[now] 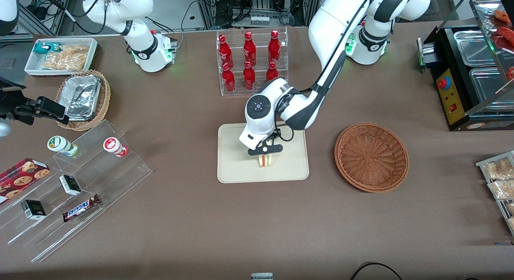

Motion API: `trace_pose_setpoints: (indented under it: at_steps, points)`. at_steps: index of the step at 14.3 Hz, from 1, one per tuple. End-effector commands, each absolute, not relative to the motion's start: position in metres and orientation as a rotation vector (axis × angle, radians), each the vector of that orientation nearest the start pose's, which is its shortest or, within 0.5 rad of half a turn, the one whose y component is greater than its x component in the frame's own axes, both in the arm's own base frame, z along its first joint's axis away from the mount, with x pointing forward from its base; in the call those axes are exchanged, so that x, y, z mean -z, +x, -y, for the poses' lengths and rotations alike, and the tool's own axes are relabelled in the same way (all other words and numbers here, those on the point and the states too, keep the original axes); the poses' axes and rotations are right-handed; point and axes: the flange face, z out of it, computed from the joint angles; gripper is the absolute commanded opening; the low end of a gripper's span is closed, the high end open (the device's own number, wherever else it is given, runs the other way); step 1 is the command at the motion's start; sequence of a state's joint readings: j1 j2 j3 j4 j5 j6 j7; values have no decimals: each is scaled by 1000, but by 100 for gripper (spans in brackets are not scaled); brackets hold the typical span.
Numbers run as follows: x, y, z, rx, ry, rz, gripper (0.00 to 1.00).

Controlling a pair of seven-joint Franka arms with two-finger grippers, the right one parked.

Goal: Place sandwich from basket to tray
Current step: 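Carry the sandwich over the cream tray and lower it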

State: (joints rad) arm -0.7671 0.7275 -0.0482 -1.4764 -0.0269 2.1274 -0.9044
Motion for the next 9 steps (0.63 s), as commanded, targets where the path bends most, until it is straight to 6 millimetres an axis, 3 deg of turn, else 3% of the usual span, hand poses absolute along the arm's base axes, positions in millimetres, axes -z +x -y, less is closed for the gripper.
trace_pose_setpoints:
  at_steps: [1,6,9]
  points:
    - [-274,494,525,-112,-3147,204,100]
    - [-344,502,500,-95,-3125,221,100]
    - [-361,525,455,-172,-3046,377,100]
